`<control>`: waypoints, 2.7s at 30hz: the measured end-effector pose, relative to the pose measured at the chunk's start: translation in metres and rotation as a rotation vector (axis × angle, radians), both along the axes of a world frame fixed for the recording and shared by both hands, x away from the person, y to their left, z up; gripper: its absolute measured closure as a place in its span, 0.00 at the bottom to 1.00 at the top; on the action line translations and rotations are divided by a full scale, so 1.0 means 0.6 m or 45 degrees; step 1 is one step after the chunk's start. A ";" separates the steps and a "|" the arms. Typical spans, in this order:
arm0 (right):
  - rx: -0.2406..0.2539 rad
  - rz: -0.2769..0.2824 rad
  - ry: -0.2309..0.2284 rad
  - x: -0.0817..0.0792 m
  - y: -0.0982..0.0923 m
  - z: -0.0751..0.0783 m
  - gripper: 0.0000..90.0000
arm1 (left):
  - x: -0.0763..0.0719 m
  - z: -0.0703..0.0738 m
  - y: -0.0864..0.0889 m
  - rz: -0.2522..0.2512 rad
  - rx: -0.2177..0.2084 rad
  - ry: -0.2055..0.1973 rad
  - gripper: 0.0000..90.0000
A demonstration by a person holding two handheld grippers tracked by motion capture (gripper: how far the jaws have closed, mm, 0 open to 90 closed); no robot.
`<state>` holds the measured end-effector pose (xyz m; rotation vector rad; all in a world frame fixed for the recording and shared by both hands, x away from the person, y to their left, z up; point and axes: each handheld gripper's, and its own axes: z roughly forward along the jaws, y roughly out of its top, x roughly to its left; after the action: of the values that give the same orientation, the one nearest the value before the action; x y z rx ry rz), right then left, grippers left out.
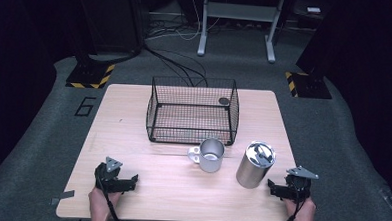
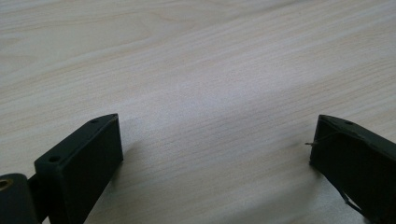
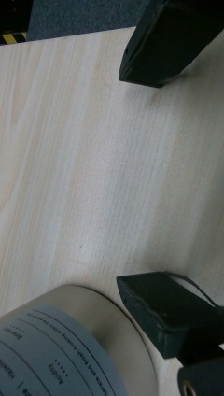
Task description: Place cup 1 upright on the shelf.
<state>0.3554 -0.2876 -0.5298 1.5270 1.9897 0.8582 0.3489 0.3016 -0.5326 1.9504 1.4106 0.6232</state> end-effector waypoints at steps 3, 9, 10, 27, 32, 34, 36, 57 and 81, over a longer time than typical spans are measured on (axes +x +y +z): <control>0.010 -0.008 0.006 0.000 0.000 0.000 0.03 | 0.000 0.000 0.000 0.002 -0.004 0.003 0.02; 0.012 0.005 0.008 0.002 -0.001 0.000 0.03 | 0.001 0.000 0.000 0.000 -0.003 0.006 0.02; 0.009 0.009 0.006 0.002 -0.001 0.000 0.03 | 0.001 0.000 0.000 0.000 -0.003 0.006 0.02; 0.047 0.040 0.038 -0.002 -0.002 0.009 0.07 | 0.000 0.001 0.001 -0.008 0.003 0.015 0.03; 0.036 0.074 0.037 -0.013 0.005 0.020 0.07 | 0.000 0.001 0.002 -0.006 0.004 0.010 0.03; 0.055 0.083 0.016 -0.017 0.007 0.028 0.07 | 0.000 0.001 0.002 -0.007 0.004 0.008 0.03; 0.065 0.092 0.016 -0.021 0.010 0.035 0.07 | 0.000 0.001 0.002 -0.006 0.006 0.008 0.03; 0.155 0.236 -0.027 -0.062 0.050 0.127 0.00 | -0.001 0.001 0.001 -0.004 0.004 0.004 0.04; 0.160 0.325 -0.144 -0.032 0.092 0.197 0.00 | -0.001 0.001 0.001 -0.013 0.008 0.001 0.05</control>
<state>0.3360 -0.2326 -0.4118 1.2734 2.1100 1.1656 0.3480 0.3024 -0.5317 1.9618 1.4003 0.6226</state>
